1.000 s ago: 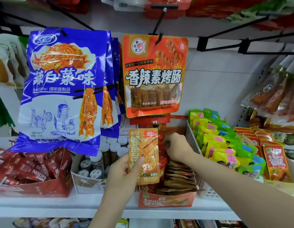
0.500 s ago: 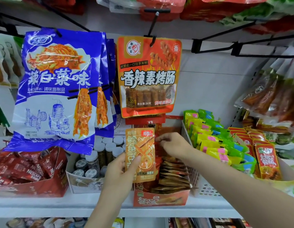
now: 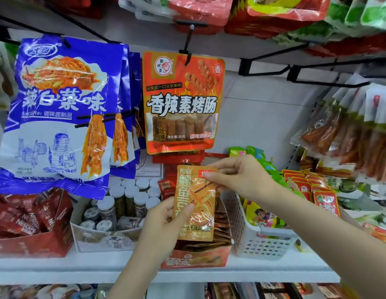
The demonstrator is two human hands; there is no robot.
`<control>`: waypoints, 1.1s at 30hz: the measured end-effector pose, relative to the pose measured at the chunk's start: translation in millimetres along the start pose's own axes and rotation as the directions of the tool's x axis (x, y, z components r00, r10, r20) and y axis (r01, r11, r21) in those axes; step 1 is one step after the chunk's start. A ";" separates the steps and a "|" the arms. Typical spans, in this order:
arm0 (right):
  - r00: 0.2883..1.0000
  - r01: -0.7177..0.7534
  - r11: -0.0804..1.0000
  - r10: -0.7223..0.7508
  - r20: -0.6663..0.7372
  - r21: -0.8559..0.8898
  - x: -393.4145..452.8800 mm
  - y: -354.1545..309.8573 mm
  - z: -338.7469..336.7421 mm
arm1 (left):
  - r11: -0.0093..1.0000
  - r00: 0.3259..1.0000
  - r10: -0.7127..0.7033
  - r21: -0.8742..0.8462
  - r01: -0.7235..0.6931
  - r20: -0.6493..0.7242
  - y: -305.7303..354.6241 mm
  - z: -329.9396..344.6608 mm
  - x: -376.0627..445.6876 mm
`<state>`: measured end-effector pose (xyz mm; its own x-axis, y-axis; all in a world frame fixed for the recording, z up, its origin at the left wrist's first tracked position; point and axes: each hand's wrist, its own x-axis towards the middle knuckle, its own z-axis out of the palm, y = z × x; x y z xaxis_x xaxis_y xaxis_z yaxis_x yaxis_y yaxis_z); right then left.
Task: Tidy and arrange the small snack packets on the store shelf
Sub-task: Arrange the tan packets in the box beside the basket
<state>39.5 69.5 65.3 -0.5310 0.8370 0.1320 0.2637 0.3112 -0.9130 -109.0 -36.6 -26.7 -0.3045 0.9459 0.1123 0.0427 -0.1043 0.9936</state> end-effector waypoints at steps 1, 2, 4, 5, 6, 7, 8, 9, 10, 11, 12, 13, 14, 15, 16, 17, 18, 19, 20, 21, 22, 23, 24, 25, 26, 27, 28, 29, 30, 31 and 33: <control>1.000 -0.004 1.000 0.004 -0.012 -0.007 -1.4 0.7 -2.2 | 1.000 1.000 0.001 0.002 -0.001 0.018 1.0 2.6 -2.7; 1.000 -0.010 1.000 0.010 -0.027 0.001 -2.7 1.2 -4.8 | 1.000 0.999 -0.004 -0.018 0.005 0.035 2.8 4.2 -2.8; 0.999 -0.022 0.999 0.023 -0.035 0.041 -5.2 0.8 -11.1 | 0.996 0.995 -0.024 -0.080 0.032 0.095 7.5 6.3 -2.6; 0.999 -0.028 0.997 0.030 -0.033 0.066 -6.1 0.4 -14.2 | 0.990 0.991 -0.060 -0.123 0.075 0.117 11.0 8.0 -0.7; 0.999 -0.034 0.995 0.036 -0.025 0.095 -7.0 0.5 -16.3 | 0.963 0.984 -0.138 -0.217 0.159 0.109 13.5 8.5 3.9; 0.999 -0.038 0.991 0.040 -0.011 0.130 -7.8 1.2 -17.9 | 0.887 0.961 -0.247 -0.370 0.277 0.127 14.7 7.6 8.6; 0.999 -0.042 0.984 0.041 0.011 0.173 -8.2 1.3 -18.5 | 0.747 0.921 -0.323 -0.540 0.389 0.216 17.2 7.7 9.5; 0.999 -0.044 0.974 0.036 0.040 0.222 -8.6 1.6 -19.1 | 0.586 0.867 -0.338 -0.640 0.498 0.365 19.5 8.6 6.9; 0.997 -0.047 0.960 0.030 0.065 0.275 -8.5 1.4 -19.3 | 0.458 0.811 -0.318 -0.669 0.585 0.491 20.6 10.9 2.6; 0.996 -0.047 0.942 0.021 0.082 0.332 -8.2 0.8 -19.7 | 0.421 0.783 -0.275 -0.662 0.620 0.558 18.0 13.7 0.1; 0.996 -0.048 0.922 0.014 0.090 0.385 -8.4 -0.6 -19.2 | 0.432 0.784 -0.230 -0.661 0.614 0.577 14.2 16.5 -1.2; 0.996 -0.045 0.906 0.008 0.089 0.421 -8.5 -1.4 -19.1 | 0.468 0.809 -0.211 -0.670 0.577 0.549 7.0 17.7 -2.9; 0.996 -0.041 0.896 0.003 0.085 0.443 -8.9 -2.4 -18.8 | 0.510 0.838 -0.214 -0.674 0.534 0.502 7.6 21.2 -0.2; 0.997 -0.039 0.891 0.002 0.081 0.452 -9.2 -3.2 -19.4 | 0.541 0.868 -0.230 -0.684 0.490 0.439 6.1 22.7 0.3; 0.996 -0.050 0.888 0.013 0.083 0.457 -9.9 -4.2 -20.7 | 0.569 0.892 -0.244 -0.689 0.449 0.380 7.1 24.5 3.7; 0.995 -0.076 0.887 0.038 0.092 0.455 -10.8 -4.8 -23.1 | 0.615 0.918 -0.249 -0.682 0.396 0.308 6.8 26.4 7.5; 0.991 -0.123 0.883 0.082 0.109 0.453 -11.6 -6.3 -26.1 | 0.681 0.938 -0.257 -0.645 0.347 0.234 4.8 28.0 9.4; 0.983 -0.174 0.875 0.132 0.124 0.453 -12.8 -8.5 -29.7 | 0.756 0.957 -0.247 -0.587 0.290 0.155 4.9 29.4 9.9; 0.976 -0.213 0.870 0.170 0.136 0.444 -14.5 -11.0 -32.6 | 0.829 0.972 -0.222 -0.511 0.228 0.075 6.6 30.7 9.1; 0.973 -0.227 0.881 0.184 0.141 0.414 -15.8 -12.3 -34.9 | 0.886 0.981 -0.192 -0.429 0.175 0.003 7.5 32.5 8.2; 0.974 -0.221 0.904 0.183 0.135 0.366 -17.5 -13.4 -35.4 | 0.923 0.985 -0.161 -0.364 0.129 -0.059 8.2 34.4 7.1; 0.978 -0.202 0.930 0.175 0.111 0.307 -18.8 -12.9 -35.1 | 0.947 0.986 -0.129 -0.308 0.091 -0.105 8.8 35.9 6.0; 0.982 -0.189 0.947 0.174 0.078 0.258 -19.5 -12.4 -33.7 | 0.963 0.986 -0.102 -0.261 0.065 -0.131 9.7 37.4 4.8; 0.984 -0.176 0.959 0.171 0.042 0.220 -19.7 -11.2 -32.8 | 0.973 0.987 -0.080 -0.224 0.047 -0.140 10.4 37.9 3.7; 0.986 -0.168 0.966 0.168 0.012 0.196 -19.4 -10.8 -32.1 | 0.978 0.988 -0.069 -0.203 0.040 -0.136 10.9 38.3 3.3; 0.986 -0.161 0.969 0.165 -0.003 0.189 -18.7 -10.1 -32.2 | 0.982 0.990 -0.064 -0.186 0.040 -0.127 11.1 38.0 2.7; 0.986 -0.161 0.968 0.165 -0.008 0.195 -18.0 -11.1 -32.2 | 0.985 0.992 -0.057 -0.168 0.038 -0.113 10.8 36.8 2.2; 0.986 -0.161 0.967 0.165 -0.001 0.199 -17.1 -11.2 -32.5 | 0.987 0.994 -0.053 -0.155 0.037 -0.099 11.3 35.8 1.6; 0.986 -0.167 0.965 0.168 0.009 0.204 -16.6 -11.3 -32.7 | 0.988 0.995 -0.052 -0.152 0.038 -0.089 11.5 34.6 1.1; 0.985 -0.169 0.963 0.169 0.018 0.209 -16.2 -11.0 -33.0 | 0.987 0.995 -0.052 -0.155 0.038 -0.087 12.2 33.3 0.9; 0.985 -0.174 0.962 0.172 0.029 0.213 -15.6 -10.2 -33.6 | 0.983 0.996 -0.053 -0.179 0.040 -0.072 12.8 30.8 0.0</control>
<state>72.1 68.4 85.5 -0.5009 0.8646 -0.0382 0.1749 0.0579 -0.9829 -79.2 -28.5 -14.2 -0.3742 0.9254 0.0597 -0.1407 -0.1202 0.9827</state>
